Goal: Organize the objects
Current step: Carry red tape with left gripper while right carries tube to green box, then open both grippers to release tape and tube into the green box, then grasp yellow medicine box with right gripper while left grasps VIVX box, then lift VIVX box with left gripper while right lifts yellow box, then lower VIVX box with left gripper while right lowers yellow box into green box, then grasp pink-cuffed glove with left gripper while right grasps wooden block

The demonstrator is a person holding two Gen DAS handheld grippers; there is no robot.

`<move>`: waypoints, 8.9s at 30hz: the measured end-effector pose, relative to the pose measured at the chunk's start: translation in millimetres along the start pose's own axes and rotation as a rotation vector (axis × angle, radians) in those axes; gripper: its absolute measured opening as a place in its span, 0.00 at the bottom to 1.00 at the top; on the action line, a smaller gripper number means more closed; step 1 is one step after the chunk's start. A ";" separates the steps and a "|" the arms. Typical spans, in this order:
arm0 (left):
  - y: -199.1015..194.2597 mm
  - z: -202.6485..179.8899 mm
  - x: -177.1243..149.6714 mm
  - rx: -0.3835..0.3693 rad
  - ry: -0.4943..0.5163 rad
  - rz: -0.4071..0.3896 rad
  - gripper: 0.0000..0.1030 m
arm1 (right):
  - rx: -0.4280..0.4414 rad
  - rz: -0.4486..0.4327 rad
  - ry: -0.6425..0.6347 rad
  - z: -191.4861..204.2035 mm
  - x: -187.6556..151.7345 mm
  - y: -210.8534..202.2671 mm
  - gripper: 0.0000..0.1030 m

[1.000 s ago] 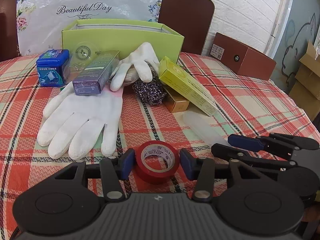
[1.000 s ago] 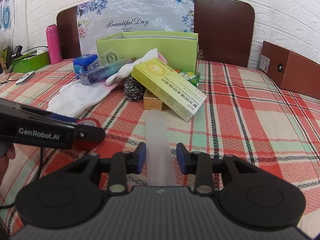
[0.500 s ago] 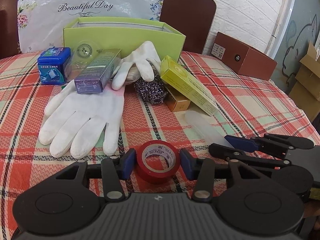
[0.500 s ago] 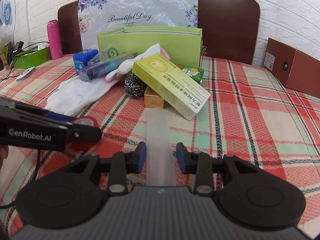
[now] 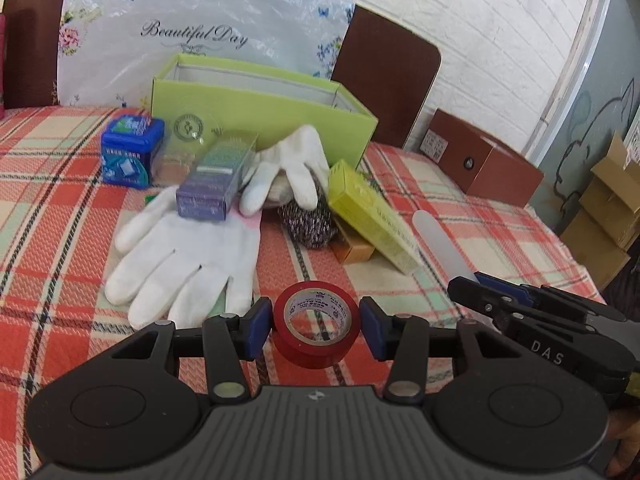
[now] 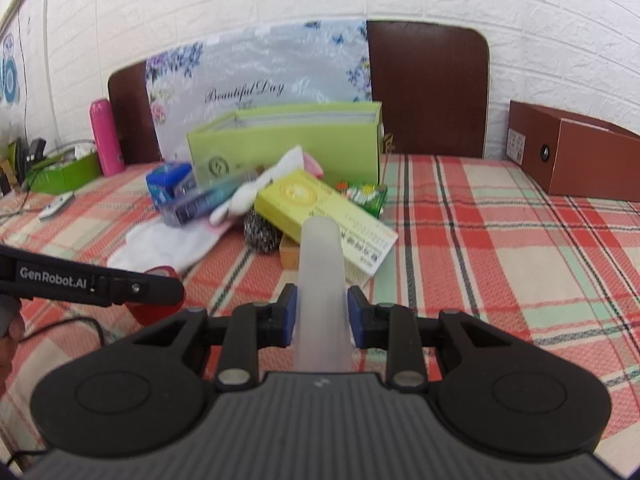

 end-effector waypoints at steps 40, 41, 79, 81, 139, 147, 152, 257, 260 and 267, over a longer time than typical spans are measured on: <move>152.9 130.9 230.8 0.292 0.068 -0.117 0.49 | 0.011 -0.071 -0.214 9.4 183.3 252.2 0.26; 159.0 135.2 229.3 0.293 0.057 -0.111 0.49 | 0.015 -0.063 -0.220 10.5 181.2 260.3 0.26; 26.6 24.5 101.3 0.304 0.147 -0.093 0.79 | 0.024 -0.189 -0.203 21.3 110.8 63.9 1.00; 24.2 17.7 83.8 0.298 0.151 -0.079 0.79 | 0.035 -0.189 -0.186 19.1 93.4 52.7 1.00; 21.2 40.7 -24.1 0.230 0.116 0.086 0.56 | 0.047 0.155 -0.071 15.0 -39.7 48.0 0.79; 19.6 40.0 -23.7 0.225 0.106 0.081 0.55 | 0.035 0.133 -0.177 23.2 -33.0 58.1 0.78; 18.7 42.6 -25.7 0.214 0.087 0.089 0.55 | 0.054 0.137 -0.208 28.3 -33.5 68.1 0.73; 42.1 67.1 10.9 0.303 0.070 -0.020 0.78 | 0.036 -0.029 0.097 0.9 -9.3 53.7 1.00; 57.7 69.9 9.4 0.282 0.095 0.036 0.47 | 0.016 -0.009 0.079 0.7 -10.8 57.5 1.00; 33.1 54.5 -9.4 0.177 0.064 0.065 0.11 | -0.049 0.077 -0.001 4.6 -11.5 90.0 0.74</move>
Point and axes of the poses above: each gripper's, at about its wrist camera, not at the fingertips, and y roughly the way its jaws point, z to its left, x to its top, the point moved 10 cm from there along y, roughly the way its jaws point, and after that the axes turned 11 degrees about y, right-handed, at the moved point
